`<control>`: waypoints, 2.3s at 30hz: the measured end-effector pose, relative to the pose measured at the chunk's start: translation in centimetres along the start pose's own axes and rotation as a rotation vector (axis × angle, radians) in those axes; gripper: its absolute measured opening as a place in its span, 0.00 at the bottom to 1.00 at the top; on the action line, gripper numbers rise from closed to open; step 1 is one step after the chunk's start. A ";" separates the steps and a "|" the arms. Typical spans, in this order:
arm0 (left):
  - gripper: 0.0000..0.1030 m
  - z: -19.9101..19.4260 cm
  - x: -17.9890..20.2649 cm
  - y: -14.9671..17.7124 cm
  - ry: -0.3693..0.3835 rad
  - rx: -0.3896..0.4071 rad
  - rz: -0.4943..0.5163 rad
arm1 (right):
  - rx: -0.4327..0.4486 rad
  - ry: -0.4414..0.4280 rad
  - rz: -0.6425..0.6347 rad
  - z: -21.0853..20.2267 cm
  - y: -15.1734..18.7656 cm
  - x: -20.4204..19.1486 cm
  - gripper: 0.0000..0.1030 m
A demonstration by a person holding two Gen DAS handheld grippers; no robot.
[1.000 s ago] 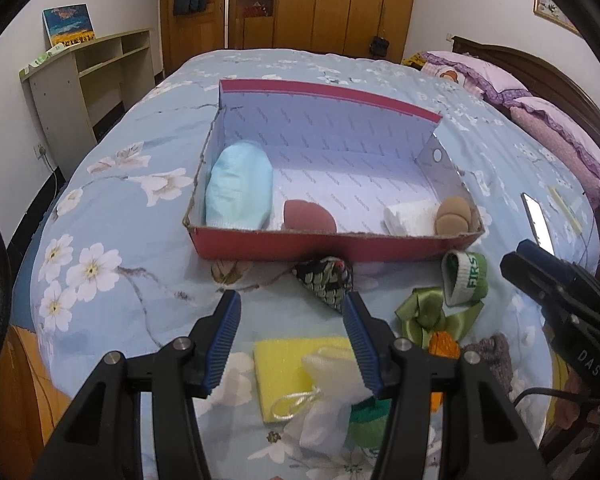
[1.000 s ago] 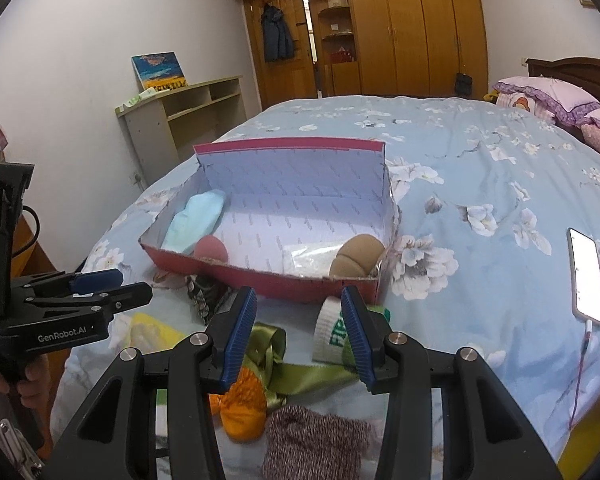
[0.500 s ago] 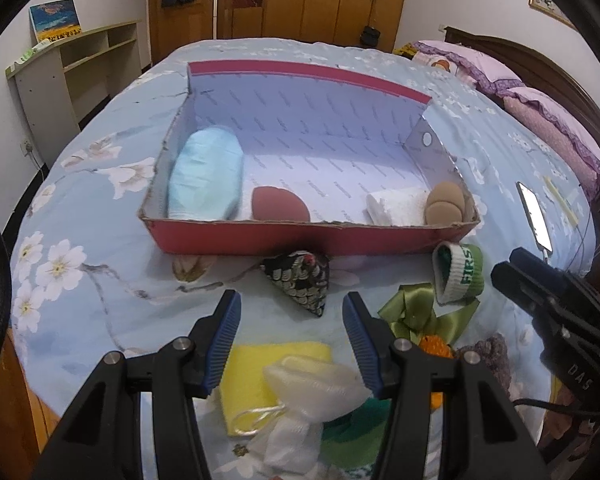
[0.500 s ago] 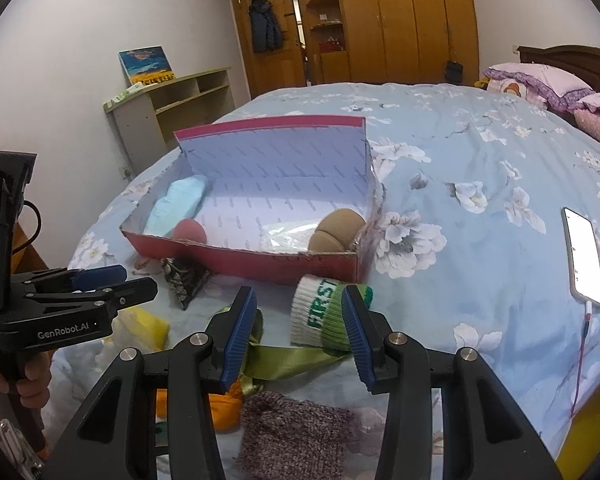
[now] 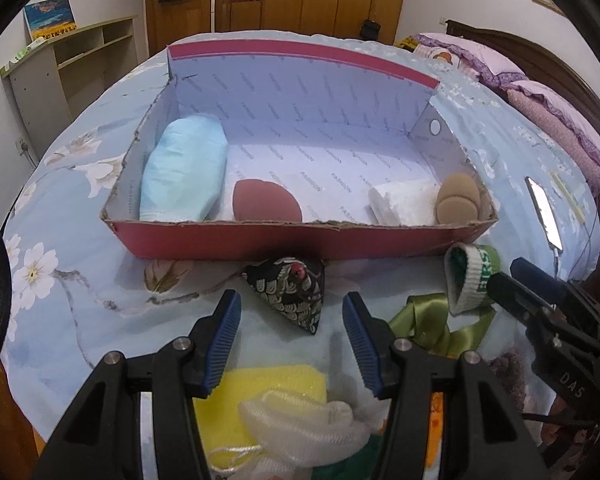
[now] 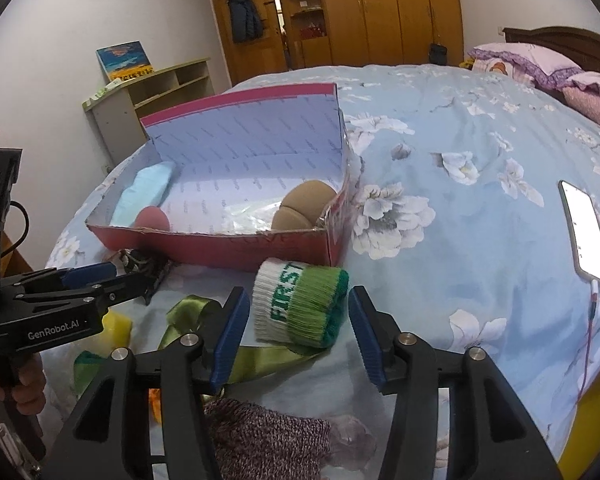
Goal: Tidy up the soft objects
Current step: 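Grasp the black patterned pouch with the left tool while the right tool grasps the green-white FIRST sock, then carry the pouch and the FIRST sock over the box with both tools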
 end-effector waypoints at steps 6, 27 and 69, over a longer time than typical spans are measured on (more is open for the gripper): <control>0.54 0.9 0.2 -0.4 -0.014 -0.001 0.014 | -0.021 0.004 0.013 1.3 0.2 0.3 0.57; 0.45 3.1 -0.6 -0.3 0.008 -0.028 -0.046 | -0.071 -0.002 0.042 3.8 0.8 0.7 0.57; 0.38 -3.6 -1.0 -0.4 0.019 0.116 -0.049 | 0.020 -0.083 -0.047 -1.7 0.1 -4.3 0.37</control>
Point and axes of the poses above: each gripper's, at about its wrist camera, not at the fingertips, and z roughly the way its jaws point, x to its right, y to its underside, the point moved 8 cm from there along z, roughly the way its jaws point, and after that the axes turned 15 degrees about z, right-handed, at the moved point
